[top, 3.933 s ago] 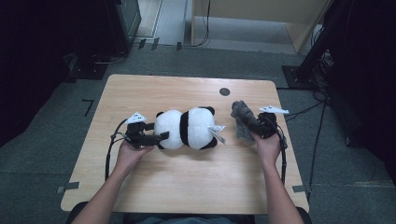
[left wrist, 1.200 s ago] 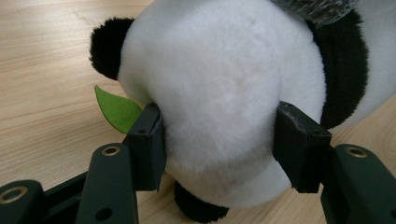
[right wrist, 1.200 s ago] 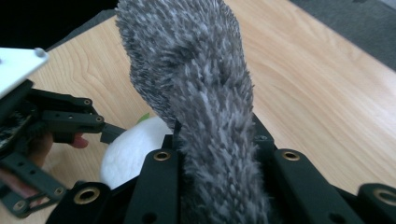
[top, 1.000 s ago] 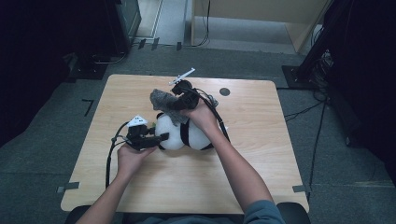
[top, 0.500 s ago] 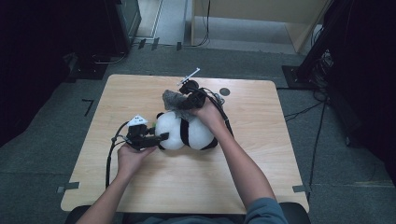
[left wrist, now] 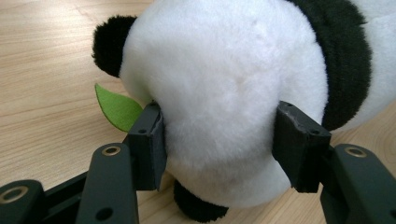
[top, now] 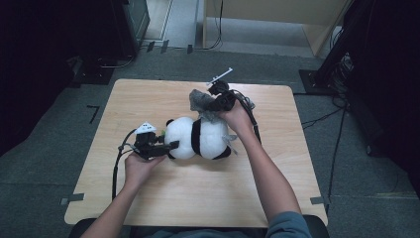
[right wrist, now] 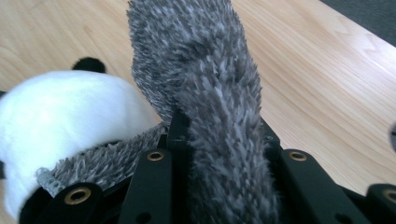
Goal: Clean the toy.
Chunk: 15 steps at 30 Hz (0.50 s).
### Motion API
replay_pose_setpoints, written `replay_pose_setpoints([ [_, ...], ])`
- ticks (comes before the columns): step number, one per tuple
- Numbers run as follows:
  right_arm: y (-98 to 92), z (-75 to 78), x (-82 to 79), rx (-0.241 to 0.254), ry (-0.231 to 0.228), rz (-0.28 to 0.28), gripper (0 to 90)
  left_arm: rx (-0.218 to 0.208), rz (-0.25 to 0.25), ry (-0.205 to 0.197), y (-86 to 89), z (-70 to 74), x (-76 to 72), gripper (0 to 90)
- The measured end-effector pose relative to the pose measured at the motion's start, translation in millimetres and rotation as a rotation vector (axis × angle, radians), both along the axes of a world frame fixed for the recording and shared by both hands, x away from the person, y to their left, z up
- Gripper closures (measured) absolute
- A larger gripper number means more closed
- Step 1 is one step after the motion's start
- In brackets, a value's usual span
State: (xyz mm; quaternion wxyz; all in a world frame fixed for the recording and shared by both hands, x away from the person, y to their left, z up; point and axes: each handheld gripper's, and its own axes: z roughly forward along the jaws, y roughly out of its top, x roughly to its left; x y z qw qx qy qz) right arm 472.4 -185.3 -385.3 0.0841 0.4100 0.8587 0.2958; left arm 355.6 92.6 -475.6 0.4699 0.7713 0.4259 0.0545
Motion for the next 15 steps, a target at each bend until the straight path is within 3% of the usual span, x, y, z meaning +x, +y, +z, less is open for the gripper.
replay_pose_setpoints([
  [9, -36.5, -6.6, -1.9, 0.029, 0.005, -0.072, 69.8, 0.000, -0.001, -0.001, 0.2, -0.3, 0.1, 41.5],
  [15, -57.2, -15.0, -3.9, -0.002, 0.010, -0.111, 71.7, 0.000, 0.000, -0.001, 0.2, -0.3, 0.2, 41.5],
])
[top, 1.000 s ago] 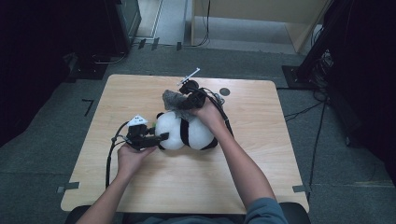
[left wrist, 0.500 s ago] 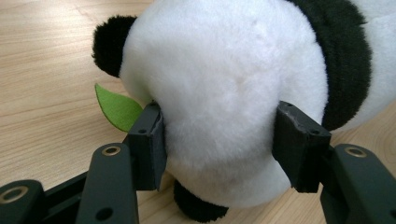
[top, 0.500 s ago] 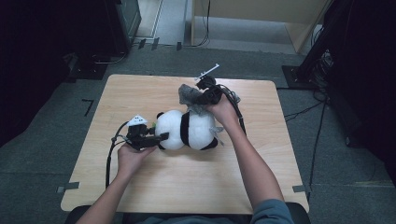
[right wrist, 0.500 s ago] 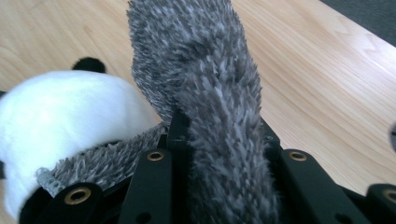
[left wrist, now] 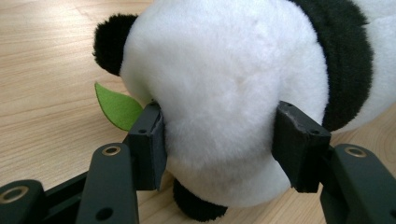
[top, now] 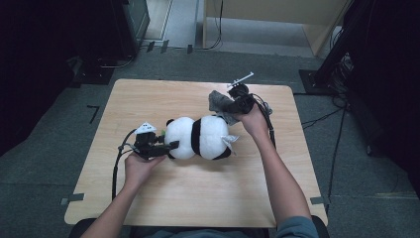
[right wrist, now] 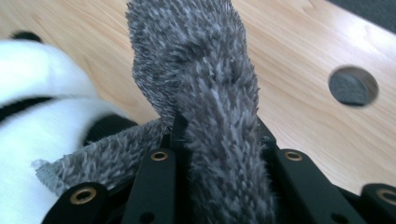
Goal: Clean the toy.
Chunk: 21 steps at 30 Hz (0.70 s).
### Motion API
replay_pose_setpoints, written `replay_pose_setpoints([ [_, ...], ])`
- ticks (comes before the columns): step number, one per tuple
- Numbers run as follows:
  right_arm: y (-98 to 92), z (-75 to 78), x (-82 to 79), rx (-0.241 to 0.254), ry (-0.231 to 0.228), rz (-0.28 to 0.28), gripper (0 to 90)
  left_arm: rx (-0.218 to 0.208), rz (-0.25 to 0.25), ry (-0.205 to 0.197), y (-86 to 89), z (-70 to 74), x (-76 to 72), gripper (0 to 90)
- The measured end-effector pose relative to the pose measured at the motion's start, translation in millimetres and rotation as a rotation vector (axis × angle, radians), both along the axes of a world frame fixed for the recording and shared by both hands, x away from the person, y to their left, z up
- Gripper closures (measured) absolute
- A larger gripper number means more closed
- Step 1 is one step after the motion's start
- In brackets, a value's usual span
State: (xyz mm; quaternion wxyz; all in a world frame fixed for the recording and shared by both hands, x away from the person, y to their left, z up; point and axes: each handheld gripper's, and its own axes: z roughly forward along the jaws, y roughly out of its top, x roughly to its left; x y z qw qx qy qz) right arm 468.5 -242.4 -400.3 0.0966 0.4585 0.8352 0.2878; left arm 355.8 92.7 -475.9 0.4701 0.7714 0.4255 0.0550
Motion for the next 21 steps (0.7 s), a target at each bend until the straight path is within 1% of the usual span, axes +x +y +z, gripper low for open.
replay_pose_setpoints([
  [3, -8.9, -5.8, -0.5, 0.011, 0.015, -0.017, 72.3, 0.000, 0.000, 0.000, 0.0, 0.0, 0.0, 41.5],
  [5, -12.5, -7.0, -0.2, 0.000, 0.028, -0.027, 72.4, 0.000, -0.001, 0.000, 0.2, -0.1, 0.1, 41.5],
  [7, -14.3, -5.9, -0.8, -0.006, 0.024, -0.030, 72.6, -0.002, -0.002, 0.000, 0.4, -0.4, 0.2, 41.4],
  [12, -15.0, 1.5, -2.7, 0.022, -0.006, -0.029, 72.7, -0.009, -0.013, -0.006, 1.4, -1.3, 0.7, 41.1],
  [13, -14.8, 3.2, -3.0, 0.034, -0.010, -0.032, 72.8, -0.007, -0.012, -0.007, 1.1, -1.2, 0.4, 41.2],
  [16, -11.6, 12.2, -3.4, 0.044, -0.018, -0.032, 73.0, -0.007, -0.012, -0.006, 1.2, -1.2, 0.5, 41.2],
  [21, 1.5, 35.6, -4.2, 0.070, -0.058, -0.005, 73.0, -0.004, -0.012, -0.008, 1.1, -1.0, 0.3, 41.2],
])
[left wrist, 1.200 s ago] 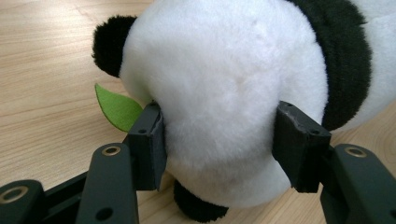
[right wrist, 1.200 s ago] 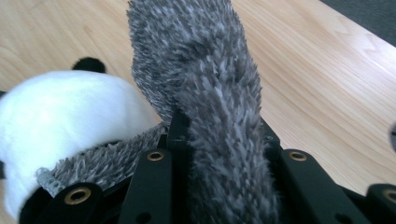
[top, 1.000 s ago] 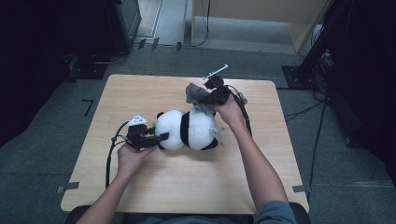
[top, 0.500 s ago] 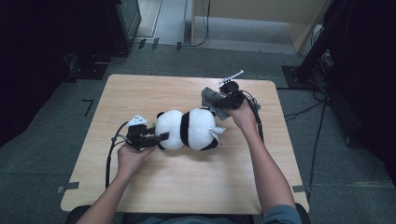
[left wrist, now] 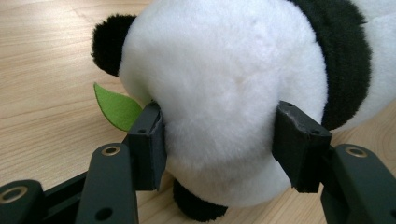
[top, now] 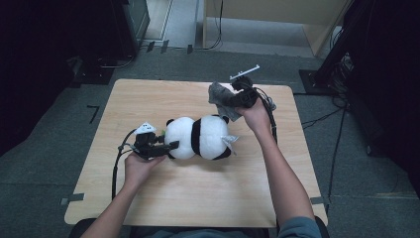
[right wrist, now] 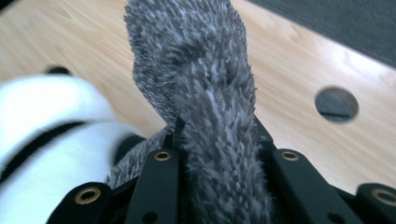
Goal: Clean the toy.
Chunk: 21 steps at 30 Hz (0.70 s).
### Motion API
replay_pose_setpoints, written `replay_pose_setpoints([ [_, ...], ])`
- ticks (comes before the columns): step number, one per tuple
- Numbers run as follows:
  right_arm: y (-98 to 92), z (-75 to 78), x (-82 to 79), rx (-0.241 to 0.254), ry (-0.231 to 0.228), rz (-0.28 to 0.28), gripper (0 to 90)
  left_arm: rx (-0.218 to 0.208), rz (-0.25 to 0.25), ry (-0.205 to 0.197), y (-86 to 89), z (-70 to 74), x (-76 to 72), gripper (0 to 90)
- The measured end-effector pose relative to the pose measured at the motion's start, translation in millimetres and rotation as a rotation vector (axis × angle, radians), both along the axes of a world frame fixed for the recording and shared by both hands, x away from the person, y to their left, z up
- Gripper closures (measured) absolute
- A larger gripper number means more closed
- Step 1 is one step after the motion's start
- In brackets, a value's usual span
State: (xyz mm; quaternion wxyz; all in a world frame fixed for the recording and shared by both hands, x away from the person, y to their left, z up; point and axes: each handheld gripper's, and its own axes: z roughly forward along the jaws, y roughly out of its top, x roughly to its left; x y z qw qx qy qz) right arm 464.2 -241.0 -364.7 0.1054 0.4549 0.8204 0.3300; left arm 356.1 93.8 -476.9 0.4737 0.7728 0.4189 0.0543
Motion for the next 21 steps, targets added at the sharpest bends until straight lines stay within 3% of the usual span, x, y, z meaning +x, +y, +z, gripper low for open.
replay_pose_setpoints([
  [3, 14.8, 13.0, -0.4, -0.002, -0.019, 0.033, 73.0, 0.001, -0.001, -0.001, 0.1, -0.1, 0.0, 41.2],
  [11, 54.1, 28.0, 3.3, -0.010, -0.030, 0.096, 73.0, 0.000, -0.001, -0.002, 0.1, 0.0, 0.1, 41.2],
  [21, 113.9, 19.3, 4.1, 0.000, 0.001, 0.195, 73.0, 0.000, 0.000, -0.001, 0.1, 0.1, 0.1, 41.3],
])
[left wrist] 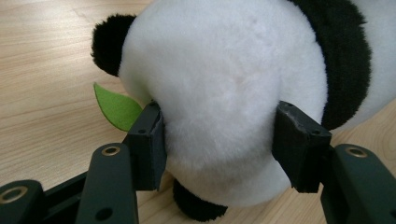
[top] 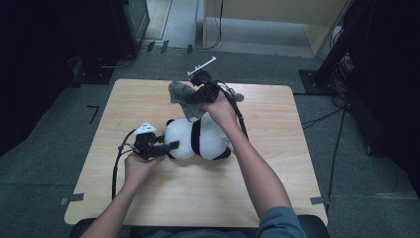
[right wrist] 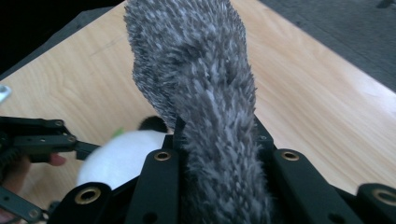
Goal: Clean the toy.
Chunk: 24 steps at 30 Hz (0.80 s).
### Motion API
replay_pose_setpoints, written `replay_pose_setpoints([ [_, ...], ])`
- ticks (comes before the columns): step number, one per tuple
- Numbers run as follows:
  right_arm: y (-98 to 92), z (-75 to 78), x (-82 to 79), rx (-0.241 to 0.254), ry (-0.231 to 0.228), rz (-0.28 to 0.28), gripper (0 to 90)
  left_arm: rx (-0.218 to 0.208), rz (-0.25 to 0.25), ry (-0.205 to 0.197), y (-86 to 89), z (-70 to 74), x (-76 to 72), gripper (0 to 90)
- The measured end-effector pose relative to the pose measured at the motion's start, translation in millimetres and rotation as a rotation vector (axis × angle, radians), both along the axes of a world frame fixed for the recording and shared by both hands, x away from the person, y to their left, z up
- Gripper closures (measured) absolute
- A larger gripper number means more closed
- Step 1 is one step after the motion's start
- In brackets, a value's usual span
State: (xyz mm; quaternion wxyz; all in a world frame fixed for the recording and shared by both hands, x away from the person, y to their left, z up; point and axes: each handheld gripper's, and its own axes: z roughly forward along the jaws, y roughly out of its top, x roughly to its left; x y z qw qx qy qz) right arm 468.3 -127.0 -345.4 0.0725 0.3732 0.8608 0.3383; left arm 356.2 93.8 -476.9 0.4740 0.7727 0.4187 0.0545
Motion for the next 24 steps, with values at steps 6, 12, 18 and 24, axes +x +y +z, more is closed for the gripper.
replay_pose_setpoints([
  [6, 27.7, -13.9, -1.9, 0.003, 0.026, 0.039, 72.8, -0.001, 0.001, 0.000, -0.1, 0.0, 0.1, 41.4],
  [12, 43.1, -32.5, -4.5, -0.008, 0.056, 0.070, 72.7, 0.000, -0.001, 0.004, 0.3, 0.0, 0.5, 41.3],
  [18, 37.9, -45.5, -4.5, -0.034, 0.078, 0.071, 72.4, 0.003, 0.005, 0.007, -0.5, 0.2, 0.1, 41.6],
  [24, 14.1, -43.8, -3.7, -0.062, 0.067, 0.037, 72.3, 0.007, 0.004, 0.009, -0.3, 0.3, 0.4, 41.7],
])
